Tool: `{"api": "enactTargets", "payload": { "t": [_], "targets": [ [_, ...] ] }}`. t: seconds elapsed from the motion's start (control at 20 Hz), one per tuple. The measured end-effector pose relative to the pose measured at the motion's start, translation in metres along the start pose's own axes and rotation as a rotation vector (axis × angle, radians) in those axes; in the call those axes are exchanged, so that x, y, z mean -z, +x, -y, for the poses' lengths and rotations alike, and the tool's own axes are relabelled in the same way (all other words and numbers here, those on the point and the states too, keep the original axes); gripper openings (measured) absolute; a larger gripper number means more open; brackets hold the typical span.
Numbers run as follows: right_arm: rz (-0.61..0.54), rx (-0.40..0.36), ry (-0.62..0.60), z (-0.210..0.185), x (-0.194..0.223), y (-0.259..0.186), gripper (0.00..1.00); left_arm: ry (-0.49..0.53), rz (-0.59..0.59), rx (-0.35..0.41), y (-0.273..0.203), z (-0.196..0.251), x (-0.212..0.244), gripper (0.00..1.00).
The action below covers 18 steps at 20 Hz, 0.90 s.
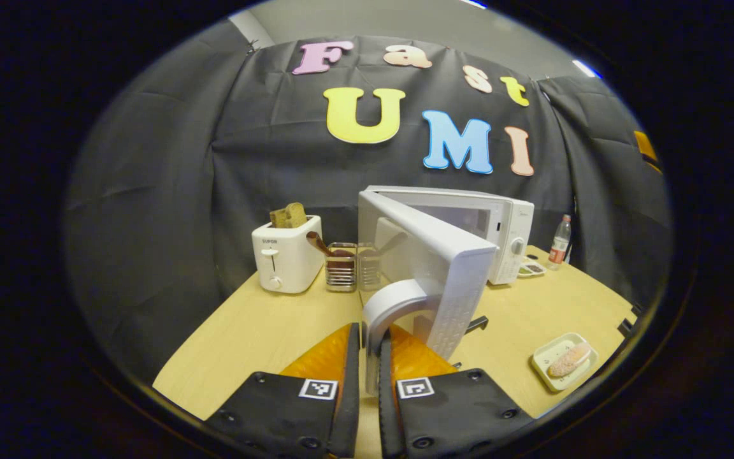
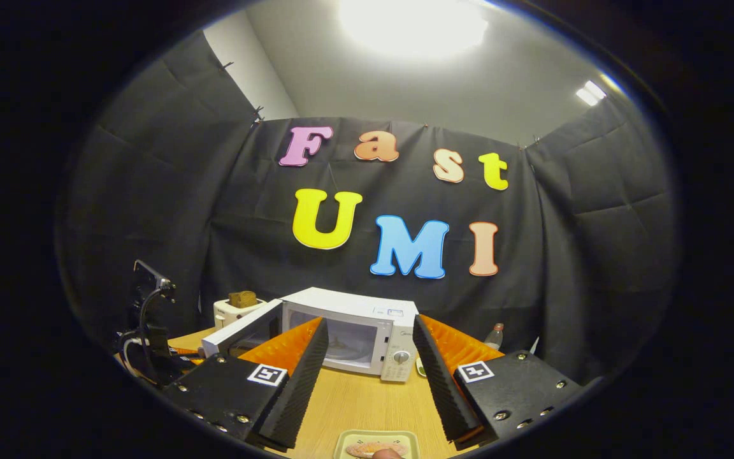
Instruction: Open the microwave oven with the left hand, put the food in, and close the microwave oven.
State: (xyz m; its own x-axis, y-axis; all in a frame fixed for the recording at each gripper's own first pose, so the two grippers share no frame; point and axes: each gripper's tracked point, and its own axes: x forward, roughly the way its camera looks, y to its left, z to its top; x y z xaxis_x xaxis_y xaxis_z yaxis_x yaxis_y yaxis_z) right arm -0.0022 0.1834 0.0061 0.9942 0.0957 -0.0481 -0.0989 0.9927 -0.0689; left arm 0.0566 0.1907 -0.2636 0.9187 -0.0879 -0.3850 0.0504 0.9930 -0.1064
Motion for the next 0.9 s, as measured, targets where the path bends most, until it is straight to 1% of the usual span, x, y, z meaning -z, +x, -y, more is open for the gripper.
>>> {"api": "enactTargets", "payload": {
  "t": [0.05,0.2,0.25,0.35,0.45,0.6,0.75,0.9],
  "targets": [
    [-0.002,-0.019,-0.008,-0.002,0.002,0.0,0.82,0.003,0.015,-0.026,-0.005,-0.003,-0.003,0.25],
    [0.0,-0.077,-0.013,0.002,0.006,0.005,0.82,0.022,0.035,-0.105,-0.027,-0.01,-0.004,0.24],
    [-0.013,-0.103,-0.005,0.003,0.014,0.009,0.82,0.019,0.031,-0.133,-0.036,-0.011,-0.002,0.26],
    [-0.027,-0.149,0.012,0.01,0.024,0.012,0.82,0.01,0.053,-0.185,-0.054,-0.01,-0.012,0.61],
    [-0.056,-0.197,0.013,0.018,0.038,0.02,0.82,-0.001,0.082,-0.231,-0.069,-0.004,-0.028,0.82],
    [-0.113,-0.272,-0.01,0.03,0.067,0.029,0.82,-0.006,0.126,-0.274,-0.087,0.011,-0.052,0.86],
    [-0.18,-0.344,-0.035,0.036,0.103,0.031,0.82,0.012,0.171,-0.297,-0.101,0.032,-0.077,0.97],
    [-0.257,-0.42,-0.072,0.039,0.139,0.031,0.82,0.032,0.206,-0.318,-0.112,0.05,-0.097,0.97]
  ]
}}
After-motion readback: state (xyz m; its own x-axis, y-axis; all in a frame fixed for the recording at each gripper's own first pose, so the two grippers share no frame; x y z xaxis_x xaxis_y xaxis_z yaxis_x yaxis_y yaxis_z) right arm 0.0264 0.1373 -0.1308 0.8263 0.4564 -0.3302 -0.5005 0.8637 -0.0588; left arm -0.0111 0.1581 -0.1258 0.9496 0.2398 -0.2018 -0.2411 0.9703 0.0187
